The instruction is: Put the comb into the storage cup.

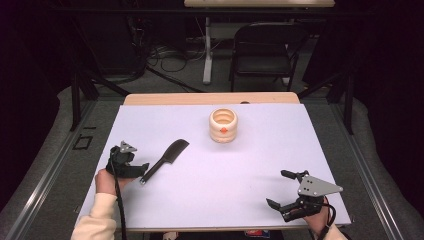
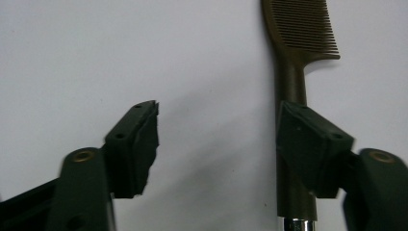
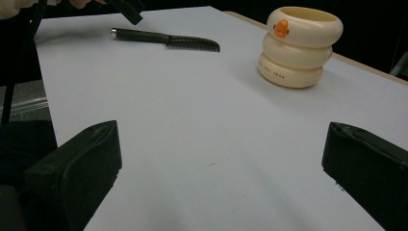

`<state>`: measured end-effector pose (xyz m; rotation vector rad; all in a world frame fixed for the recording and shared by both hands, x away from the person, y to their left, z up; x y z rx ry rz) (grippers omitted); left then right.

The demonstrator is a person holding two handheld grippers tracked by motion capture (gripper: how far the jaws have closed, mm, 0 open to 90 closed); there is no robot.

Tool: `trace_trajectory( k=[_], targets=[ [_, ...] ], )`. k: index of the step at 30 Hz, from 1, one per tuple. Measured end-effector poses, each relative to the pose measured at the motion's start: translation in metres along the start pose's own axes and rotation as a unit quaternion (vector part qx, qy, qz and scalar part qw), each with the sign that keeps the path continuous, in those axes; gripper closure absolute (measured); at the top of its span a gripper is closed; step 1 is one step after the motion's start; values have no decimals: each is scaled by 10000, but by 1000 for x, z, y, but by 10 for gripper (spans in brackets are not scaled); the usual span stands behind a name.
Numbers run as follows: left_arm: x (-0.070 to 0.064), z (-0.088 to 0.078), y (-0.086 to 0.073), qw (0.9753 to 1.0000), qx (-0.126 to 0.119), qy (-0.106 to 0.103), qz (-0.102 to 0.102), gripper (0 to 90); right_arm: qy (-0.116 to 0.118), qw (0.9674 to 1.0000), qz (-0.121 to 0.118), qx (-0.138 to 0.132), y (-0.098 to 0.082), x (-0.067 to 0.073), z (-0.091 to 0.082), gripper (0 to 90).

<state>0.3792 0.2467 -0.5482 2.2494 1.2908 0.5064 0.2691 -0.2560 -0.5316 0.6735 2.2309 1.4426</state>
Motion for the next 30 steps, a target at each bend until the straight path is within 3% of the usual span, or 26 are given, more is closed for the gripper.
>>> trace_trajectory(
  k=[3,9,14,22,30],
  targets=[
    [-3,1,4,9999,113,39,78,153,19,10000,8,-4,0,0,0,0],
    [-9,2,12,9989,356,-32,303,94,32,10000,32,-1,0,0,0,0],
    [-16,5,20,9973,551,76,474,8,42,10000,33,3,0,0,1,0],
    [-27,12,31,9931,894,210,725,0,71,10000,50,-15,0,0,2,0],
    [-33,18,36,9875,1315,45,864,14,88,10000,37,19,-1,0,3,0]
  ],
)
Point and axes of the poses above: each handheld gripper's, and its own axes: z roughly forward along the jaws, y roughly out of its top, x roughly to its left, the point moved 3 cm from there along z, roughly forward along the jaws, and after that the axes turned 2 degrees about x, right-handed, at the moved point
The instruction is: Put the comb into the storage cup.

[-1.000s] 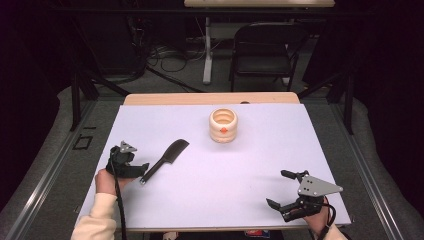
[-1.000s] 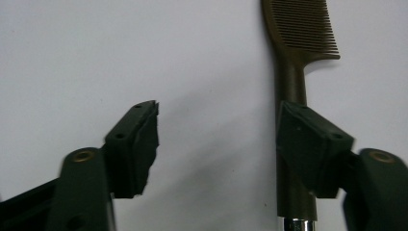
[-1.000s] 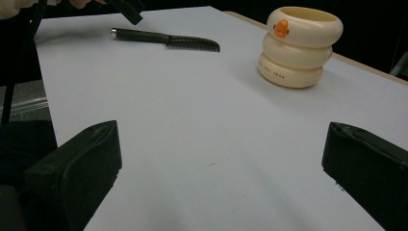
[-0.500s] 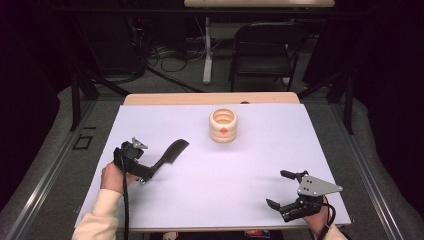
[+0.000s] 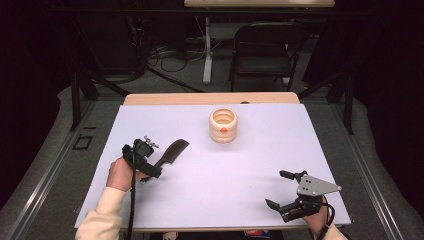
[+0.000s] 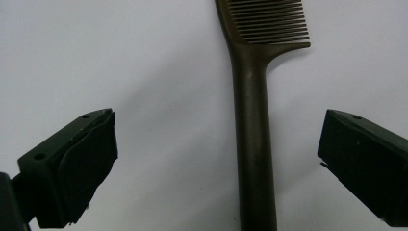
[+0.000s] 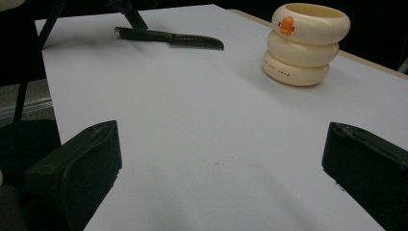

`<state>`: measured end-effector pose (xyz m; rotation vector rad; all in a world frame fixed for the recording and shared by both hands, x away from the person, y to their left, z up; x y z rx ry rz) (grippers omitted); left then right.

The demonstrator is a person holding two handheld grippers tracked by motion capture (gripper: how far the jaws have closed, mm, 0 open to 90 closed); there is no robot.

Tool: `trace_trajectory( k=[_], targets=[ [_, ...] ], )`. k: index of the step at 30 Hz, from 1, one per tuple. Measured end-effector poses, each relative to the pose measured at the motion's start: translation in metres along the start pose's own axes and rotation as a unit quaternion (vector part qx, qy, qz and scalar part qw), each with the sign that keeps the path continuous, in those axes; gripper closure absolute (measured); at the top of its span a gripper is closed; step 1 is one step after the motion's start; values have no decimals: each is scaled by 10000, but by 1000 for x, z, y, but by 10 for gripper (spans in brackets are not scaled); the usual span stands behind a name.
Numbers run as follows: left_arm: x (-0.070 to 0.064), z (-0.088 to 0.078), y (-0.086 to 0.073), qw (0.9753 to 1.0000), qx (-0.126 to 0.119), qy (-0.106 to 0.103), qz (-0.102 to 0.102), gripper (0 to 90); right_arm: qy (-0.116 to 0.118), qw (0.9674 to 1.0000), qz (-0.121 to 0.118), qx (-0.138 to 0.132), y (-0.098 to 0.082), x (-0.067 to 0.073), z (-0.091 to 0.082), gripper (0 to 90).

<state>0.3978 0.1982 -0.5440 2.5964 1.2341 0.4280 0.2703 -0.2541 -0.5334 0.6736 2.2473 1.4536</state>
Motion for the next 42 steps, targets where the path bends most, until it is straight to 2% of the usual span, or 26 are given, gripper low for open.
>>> trace_trajectory(
  k=[10,12,13,20,23,28,42],
  targets=[
    [-4,3,16,9994,243,-243,108,354,31,10000,25,18,0,0,0,0],
    [-5,5,19,9990,286,-345,81,423,33,10000,20,13,0,0,0,0],
    [-4,6,21,9986,375,-366,116,457,31,10000,19,12,0,0,0,0],
    [-5,15,26,9966,613,-548,74,591,47,10000,18,18,-1,0,0,0],
    [-3,17,27,9958,727,-534,176,620,51,10000,21,18,-1,0,0,0],
    [-3,21,28,9950,809,-534,221,664,63,10000,11,22,-1,0,0,0],
    [-3,22,28,9955,714,-618,101,723,73,10000,12,25,-1,0,0,0]
  ],
)
Point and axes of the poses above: each handheld gripper's, and its own axes: z roughly forward along the jaws, y roughly out of its top, x roughly to its left, the point moved 3 cm from there along z, roughly forward along the jaws, and after that the axes turned 2 degrees about x, right-handed, at the moved point
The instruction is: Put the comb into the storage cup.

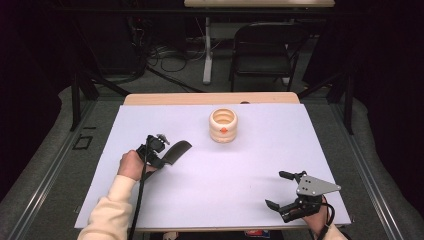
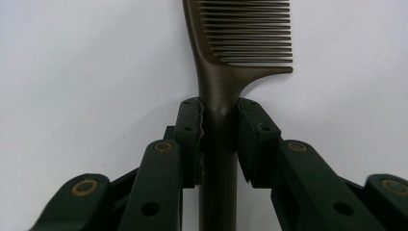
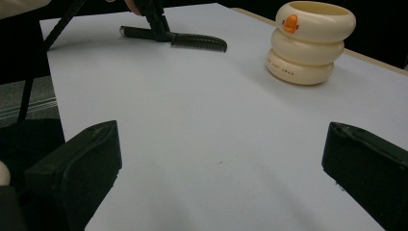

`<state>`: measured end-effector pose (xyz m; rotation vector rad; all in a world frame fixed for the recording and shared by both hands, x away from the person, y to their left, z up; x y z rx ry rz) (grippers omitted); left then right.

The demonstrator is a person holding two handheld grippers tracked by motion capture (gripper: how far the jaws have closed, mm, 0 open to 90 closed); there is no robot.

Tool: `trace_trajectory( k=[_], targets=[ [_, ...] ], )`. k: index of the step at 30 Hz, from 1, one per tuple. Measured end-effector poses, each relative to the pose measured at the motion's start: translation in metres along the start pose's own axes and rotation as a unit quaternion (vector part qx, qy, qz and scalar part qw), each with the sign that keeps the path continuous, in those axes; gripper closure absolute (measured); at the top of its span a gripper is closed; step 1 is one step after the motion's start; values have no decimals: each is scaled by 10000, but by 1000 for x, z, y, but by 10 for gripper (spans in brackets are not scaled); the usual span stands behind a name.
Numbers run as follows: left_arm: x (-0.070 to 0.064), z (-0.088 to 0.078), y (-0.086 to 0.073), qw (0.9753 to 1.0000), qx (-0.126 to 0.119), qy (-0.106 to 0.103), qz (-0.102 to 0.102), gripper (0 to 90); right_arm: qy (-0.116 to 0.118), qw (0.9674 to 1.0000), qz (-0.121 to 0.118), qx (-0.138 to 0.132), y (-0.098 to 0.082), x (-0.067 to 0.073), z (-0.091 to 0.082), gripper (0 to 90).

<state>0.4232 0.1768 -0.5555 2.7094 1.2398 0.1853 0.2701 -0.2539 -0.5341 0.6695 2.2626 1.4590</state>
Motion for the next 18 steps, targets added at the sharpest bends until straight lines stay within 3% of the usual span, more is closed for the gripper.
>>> trace_trajectory(
  k=[9,18],
  targets=[
    [1,-7,-4,9995,-294,-54,-92,724,-14,10000,-1,-1,0,0,0,0],
    [3,-14,-12,9972,-719,-105,-163,724,-27,10000,7,2,0,0,0,0]
  ],
)
Point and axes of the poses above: each handheld gripper's, and its own axes: z roughly forward along the jaws, y roughly out of its top, x roughly to its left, the point moved 3 cm from there along z, roughly forward along the jaws, and after that the axes turned 2 degrees about x, right-handed, at the moved point
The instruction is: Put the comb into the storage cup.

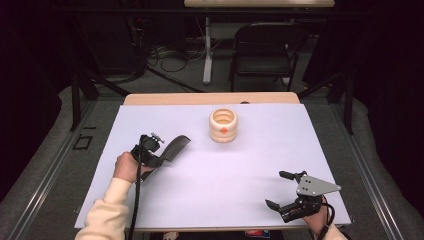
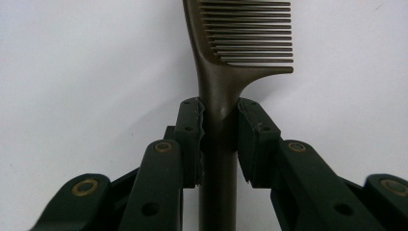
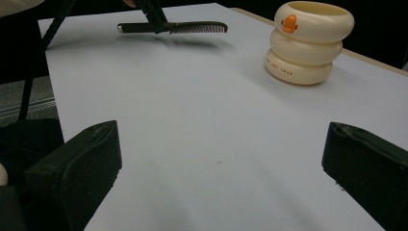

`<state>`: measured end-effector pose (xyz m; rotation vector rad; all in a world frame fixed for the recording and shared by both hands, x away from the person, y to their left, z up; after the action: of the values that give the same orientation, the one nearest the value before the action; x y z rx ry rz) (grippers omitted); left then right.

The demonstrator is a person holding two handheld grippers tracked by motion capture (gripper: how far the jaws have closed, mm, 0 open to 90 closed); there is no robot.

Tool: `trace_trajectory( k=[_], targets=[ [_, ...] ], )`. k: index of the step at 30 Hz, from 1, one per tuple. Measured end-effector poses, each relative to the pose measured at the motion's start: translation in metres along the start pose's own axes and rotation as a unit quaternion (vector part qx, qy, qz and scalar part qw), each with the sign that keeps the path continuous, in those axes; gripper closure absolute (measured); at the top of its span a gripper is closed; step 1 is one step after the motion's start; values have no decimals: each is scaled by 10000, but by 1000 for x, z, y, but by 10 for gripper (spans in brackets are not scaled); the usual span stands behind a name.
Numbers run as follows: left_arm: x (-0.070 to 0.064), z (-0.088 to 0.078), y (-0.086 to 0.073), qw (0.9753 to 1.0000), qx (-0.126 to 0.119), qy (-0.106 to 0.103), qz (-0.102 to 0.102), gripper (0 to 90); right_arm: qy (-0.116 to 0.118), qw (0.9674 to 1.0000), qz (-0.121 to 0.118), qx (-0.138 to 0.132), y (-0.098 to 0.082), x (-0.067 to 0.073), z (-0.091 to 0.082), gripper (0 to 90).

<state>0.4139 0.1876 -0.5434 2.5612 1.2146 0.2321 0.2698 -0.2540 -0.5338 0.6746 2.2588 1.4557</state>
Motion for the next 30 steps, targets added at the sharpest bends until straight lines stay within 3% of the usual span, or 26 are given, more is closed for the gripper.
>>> trace_trajectory(
  k=[14,30],
  targets=[
    [0,-11,-4,9987,-478,-147,-23,725,-1,10000,0,6,0,0,0,0],
    [-5,-15,-5,9945,-976,-367,-62,725,3,10000,8,10,0,0,0,0]
  ],
)
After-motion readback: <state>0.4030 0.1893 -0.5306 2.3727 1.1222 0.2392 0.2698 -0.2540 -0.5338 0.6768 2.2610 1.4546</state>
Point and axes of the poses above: each handheld gripper's, and its own axes: z roughly forward along the jaws, y roughly out of its top, x roughly to its left, the point moved 3 cm from there along z, roughly forward along the jaws, and after that the axes turned 2 degrees about x, right-handed, at the moved point
